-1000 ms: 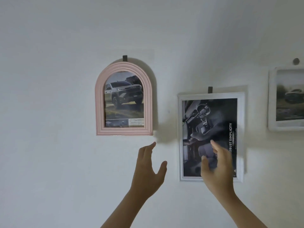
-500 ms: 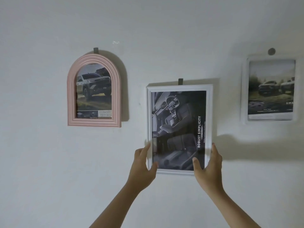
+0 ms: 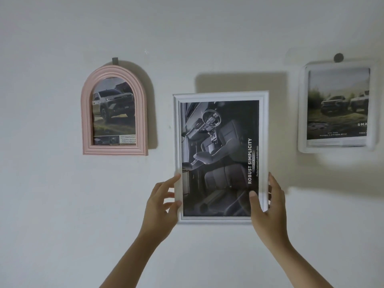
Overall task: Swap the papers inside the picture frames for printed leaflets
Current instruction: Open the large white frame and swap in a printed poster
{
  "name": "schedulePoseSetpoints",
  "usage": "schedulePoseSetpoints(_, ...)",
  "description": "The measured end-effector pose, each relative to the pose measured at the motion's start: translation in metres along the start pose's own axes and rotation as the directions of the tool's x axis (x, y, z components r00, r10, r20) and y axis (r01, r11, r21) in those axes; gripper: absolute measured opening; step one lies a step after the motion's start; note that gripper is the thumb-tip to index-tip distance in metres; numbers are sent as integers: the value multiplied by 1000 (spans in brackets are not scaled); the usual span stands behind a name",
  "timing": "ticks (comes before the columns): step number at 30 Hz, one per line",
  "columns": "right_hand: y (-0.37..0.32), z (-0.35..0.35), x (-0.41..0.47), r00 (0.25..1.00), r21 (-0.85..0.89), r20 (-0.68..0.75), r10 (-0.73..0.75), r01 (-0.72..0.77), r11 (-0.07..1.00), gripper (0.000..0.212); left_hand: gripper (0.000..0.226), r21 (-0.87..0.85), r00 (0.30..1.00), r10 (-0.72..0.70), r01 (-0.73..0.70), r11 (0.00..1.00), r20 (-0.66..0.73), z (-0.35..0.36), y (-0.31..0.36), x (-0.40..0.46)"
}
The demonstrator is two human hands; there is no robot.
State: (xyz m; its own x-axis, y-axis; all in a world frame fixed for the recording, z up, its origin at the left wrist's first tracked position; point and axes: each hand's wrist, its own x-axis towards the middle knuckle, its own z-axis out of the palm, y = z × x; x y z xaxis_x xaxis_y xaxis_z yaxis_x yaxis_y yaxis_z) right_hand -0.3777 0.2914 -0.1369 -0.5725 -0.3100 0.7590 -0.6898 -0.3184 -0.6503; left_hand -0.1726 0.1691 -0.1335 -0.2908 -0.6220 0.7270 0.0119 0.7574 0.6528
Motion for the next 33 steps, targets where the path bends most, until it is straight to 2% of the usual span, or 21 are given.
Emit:
schedulePoseSetpoints(5, 3, -18, -44, 997, 162, 24, 78, -81, 984, 36, 70, -52, 996, -89, 90, 995, 31, -19, -12, -47)
schedulePoseSetpoints(8, 3, -36, -81, 990, 218, 70, 126, -138, 966, 42, 71, -63, 982, -161, 168, 984, 97, -30, -22, -80)
schedulePoseSetpoints(11, 6, -53, -124, 968, 272, 149, 203, -237, 933, 36, 68, -63, 957, -234, 248, 967, 173, -38, -32, -117)
schedulePoseSetpoints(13, 4, -64, -150, 926, 321, 219, 309, -367, 873, 40, 67, -49, 931, -293, 310, 949, 216, -41, -40, -140)
schedulePoseSetpoints(15, -3, -72, -171, 852, 382, 309, 422, -517, 766, 40, 66, -38, 894, -355, 378, 925, 274, -43, -48, -162)
schedulePoseSetpoints(17, -10, -76, -188, 799, 406, 376, 469, -597, 692, 41, 64, -23, 850, -414, 445, 895, 327, -44, -56, -181)
schedulePoseSetpoints(19, -12, -78, -204, 774, 388, 365, 517, -631, 672, 40, 62, 26, 797, -480, 507, 861, 365, -45, -64, -200)
schedulePoseSetpoints(24, -13, -72, -242, 756, 247, 253, 603, -654, 715, 33, 56, 206, 660, -601, 578, 790, 451, -40, -77, -235)
schedulePoseSetpoints(28, -26, -66, -267, 742, 124, 255, 620, -661, 740, 30, 49, 167, 694, -607, 595, 787, 387, -29, -55, -231)
schedulePoseSetpoints(33, -43, -49, -301, 721, -1, 298, 625, -655, 756, 30, 41, 27, 702, -515, 579, 815, 492, -12, -7, -214)
